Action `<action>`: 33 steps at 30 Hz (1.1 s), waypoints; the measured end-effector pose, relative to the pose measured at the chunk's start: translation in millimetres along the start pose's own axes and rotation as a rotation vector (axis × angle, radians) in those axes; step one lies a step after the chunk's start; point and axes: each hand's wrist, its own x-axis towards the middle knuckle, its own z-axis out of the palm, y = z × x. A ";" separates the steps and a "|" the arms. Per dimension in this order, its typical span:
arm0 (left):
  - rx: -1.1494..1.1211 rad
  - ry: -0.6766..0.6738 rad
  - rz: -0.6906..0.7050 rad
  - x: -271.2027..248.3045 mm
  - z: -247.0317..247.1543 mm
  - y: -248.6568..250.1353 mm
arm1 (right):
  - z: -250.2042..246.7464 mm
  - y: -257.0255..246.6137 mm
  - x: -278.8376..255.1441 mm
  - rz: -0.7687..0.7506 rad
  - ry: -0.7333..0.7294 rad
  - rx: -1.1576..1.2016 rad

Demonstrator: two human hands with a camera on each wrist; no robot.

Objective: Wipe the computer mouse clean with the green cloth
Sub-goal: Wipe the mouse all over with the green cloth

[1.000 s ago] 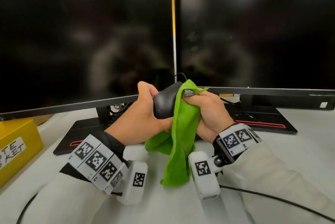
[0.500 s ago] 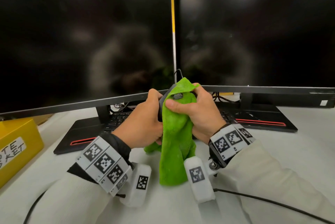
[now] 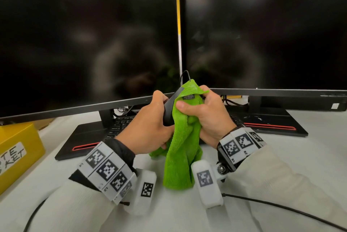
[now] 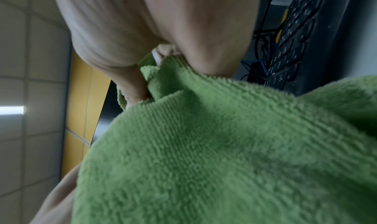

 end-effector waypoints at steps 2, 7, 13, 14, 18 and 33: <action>0.019 -0.001 0.003 -0.1 -0.3 0.1 | -2.3 -1.8 0.3 -0.009 0.021 0.002; 0.024 0.004 -0.013 1.0 -2.5 -2.9 | -6.8 0.6 2.5 -0.032 -0.002 -0.022; -0.027 0.015 0.009 0.7 -7.4 -5.7 | -16.0 0.4 3.6 0.027 -0.075 0.092; -0.037 0.014 0.008 0.6 -7.2 -5.1 | -17.3 -1.3 3.2 0.042 -0.075 0.116; -0.060 0.008 0.031 1.4 -6.9 -5.1 | -17.8 -5.9 -0.4 0.061 -0.103 0.152; -0.267 -0.038 0.001 2.2 -8.9 -12.4 | -18.9 -5.6 3.4 -0.032 -0.003 0.060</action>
